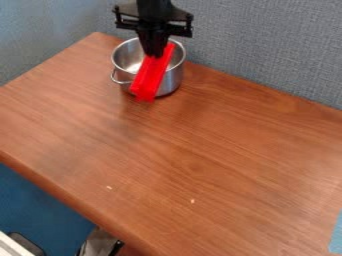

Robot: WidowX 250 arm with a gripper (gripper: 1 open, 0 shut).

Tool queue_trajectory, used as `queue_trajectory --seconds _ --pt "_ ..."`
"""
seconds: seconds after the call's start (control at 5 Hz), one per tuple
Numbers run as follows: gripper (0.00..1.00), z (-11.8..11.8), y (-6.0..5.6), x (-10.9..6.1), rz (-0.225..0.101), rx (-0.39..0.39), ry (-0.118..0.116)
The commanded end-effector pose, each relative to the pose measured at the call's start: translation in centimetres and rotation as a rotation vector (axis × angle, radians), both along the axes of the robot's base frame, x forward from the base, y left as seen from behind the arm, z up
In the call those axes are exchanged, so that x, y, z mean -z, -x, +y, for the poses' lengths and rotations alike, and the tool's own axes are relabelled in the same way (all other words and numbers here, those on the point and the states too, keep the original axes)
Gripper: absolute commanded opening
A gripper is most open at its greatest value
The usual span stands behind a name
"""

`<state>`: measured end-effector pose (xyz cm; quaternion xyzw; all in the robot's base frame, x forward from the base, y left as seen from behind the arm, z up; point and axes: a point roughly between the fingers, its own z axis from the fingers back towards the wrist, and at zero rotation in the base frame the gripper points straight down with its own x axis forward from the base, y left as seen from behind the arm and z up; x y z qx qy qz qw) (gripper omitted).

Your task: Put the red object in the metal pot

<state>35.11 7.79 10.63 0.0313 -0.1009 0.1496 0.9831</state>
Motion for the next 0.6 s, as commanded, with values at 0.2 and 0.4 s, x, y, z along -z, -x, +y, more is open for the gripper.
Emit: queue_trajectory --seconds 0.2,0.4 --pt "0.0 2.0 -2.8 0.2 -0.034 -0.055 -0.041" --pt "0.0 2.6 -3.8 1.3 -0.022 -0.068 -0.05"
